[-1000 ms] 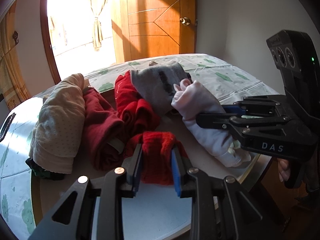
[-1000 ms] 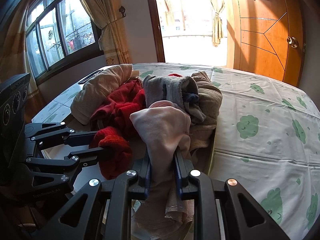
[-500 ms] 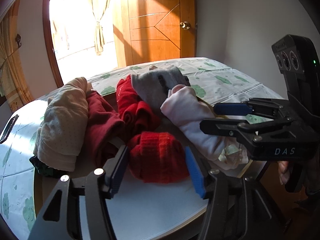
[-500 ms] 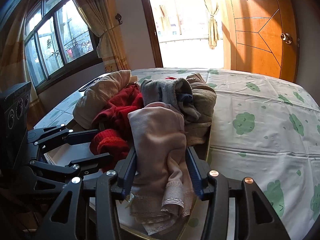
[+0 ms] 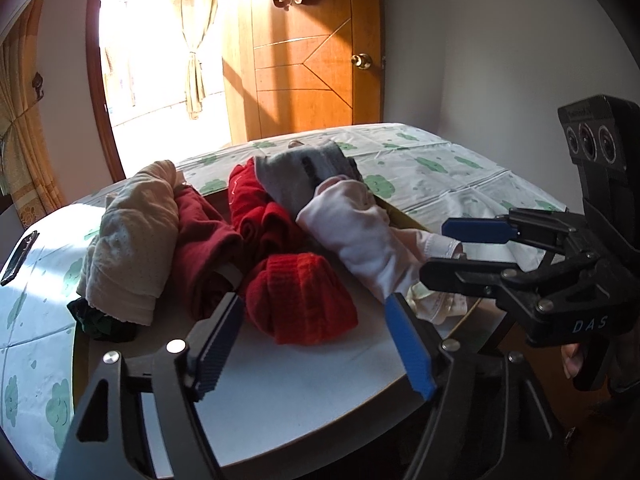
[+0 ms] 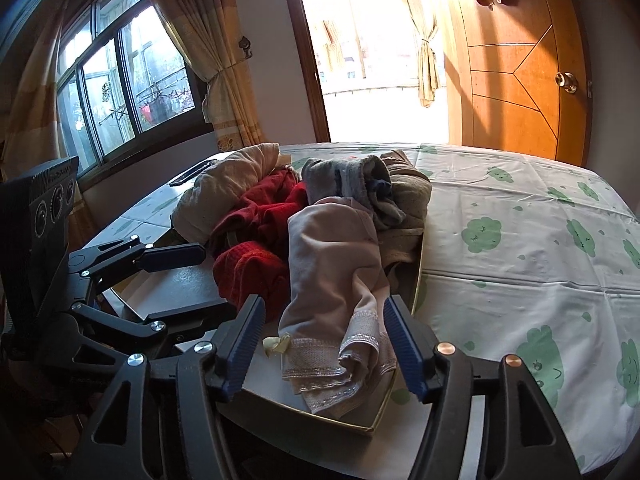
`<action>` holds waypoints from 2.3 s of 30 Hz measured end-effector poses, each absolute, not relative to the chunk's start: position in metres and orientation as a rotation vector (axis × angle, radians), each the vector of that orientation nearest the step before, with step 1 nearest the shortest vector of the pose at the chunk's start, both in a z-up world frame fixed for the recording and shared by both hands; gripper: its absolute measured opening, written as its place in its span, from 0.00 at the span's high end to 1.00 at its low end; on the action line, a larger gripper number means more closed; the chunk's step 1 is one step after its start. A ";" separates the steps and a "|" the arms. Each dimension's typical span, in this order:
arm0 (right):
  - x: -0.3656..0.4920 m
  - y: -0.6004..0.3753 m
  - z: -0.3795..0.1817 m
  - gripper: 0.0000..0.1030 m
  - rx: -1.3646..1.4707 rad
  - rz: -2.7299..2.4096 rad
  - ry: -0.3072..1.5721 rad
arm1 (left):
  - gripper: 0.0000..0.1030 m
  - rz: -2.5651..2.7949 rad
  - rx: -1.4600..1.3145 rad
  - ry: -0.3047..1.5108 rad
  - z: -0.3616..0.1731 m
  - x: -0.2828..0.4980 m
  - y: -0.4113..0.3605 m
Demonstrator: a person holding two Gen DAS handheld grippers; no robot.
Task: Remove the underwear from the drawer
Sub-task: 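Lower both open grippers back into the drawer, then grasp the beige sock with the right gripper while the left gripper grasps the dark red sock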
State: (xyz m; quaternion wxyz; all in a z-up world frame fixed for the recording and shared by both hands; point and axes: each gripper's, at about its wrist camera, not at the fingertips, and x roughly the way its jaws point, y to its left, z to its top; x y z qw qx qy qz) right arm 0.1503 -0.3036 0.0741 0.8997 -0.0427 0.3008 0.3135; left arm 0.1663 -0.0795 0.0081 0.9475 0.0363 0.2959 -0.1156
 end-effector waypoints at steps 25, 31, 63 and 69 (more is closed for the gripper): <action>0.032 -0.310 0.028 0.36 -0.294 0.741 0.624 | 0.26 -0.287 0.128 0.564 -0.015 0.071 -0.077; 0.034 -0.300 -0.001 0.36 -0.402 0.759 0.700 | 0.26 -0.285 0.179 0.610 -0.038 0.055 -0.073; 0.085 -0.262 -0.086 0.58 -0.626 0.722 1.112 | 0.21 -0.506 0.464 0.990 -0.116 0.091 -0.144; 0.096 -0.280 -0.078 0.59 -0.482 0.737 1.100 | 0.21 -0.522 0.476 1.034 -0.131 0.103 -0.154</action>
